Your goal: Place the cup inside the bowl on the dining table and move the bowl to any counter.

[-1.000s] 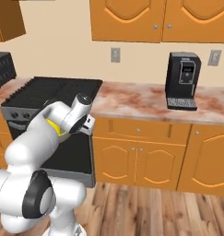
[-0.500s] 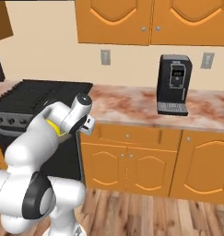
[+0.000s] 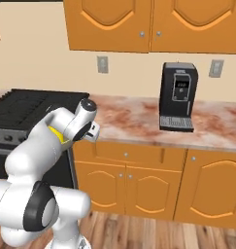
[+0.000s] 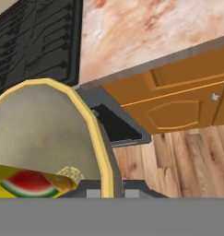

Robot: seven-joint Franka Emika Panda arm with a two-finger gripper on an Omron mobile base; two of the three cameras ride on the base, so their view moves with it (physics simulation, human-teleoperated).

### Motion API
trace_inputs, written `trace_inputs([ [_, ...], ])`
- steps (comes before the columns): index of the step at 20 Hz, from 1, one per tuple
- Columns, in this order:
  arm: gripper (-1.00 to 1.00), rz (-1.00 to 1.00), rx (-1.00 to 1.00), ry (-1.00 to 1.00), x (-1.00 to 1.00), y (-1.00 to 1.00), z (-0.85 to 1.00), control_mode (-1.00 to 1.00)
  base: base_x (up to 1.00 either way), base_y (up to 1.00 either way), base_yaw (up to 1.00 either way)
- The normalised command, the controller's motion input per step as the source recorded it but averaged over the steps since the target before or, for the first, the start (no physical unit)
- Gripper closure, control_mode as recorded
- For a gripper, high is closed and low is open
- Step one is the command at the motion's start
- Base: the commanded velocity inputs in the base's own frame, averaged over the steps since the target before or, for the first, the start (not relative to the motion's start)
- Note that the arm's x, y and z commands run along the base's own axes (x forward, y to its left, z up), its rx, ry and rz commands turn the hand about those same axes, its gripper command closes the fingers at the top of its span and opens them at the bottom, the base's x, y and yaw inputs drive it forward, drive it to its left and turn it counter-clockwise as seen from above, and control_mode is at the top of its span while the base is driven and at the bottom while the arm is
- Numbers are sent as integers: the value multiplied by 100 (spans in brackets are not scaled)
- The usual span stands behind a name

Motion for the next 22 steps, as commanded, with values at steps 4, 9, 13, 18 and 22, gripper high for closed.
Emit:
trace_inputs([
  [4,100,0,0,0,0,0,0,100,50,-25,0],
  [9,100,0,0,0,0,0,0,100,45,-23,0],
  [13,100,0,0,0,0,0,0,100,30,-20,0],
  [18,100,0,0,0,0,0,0,100,36,-22,0],
  [22,100,0,0,0,0,0,0,100,51,-27,0],
])
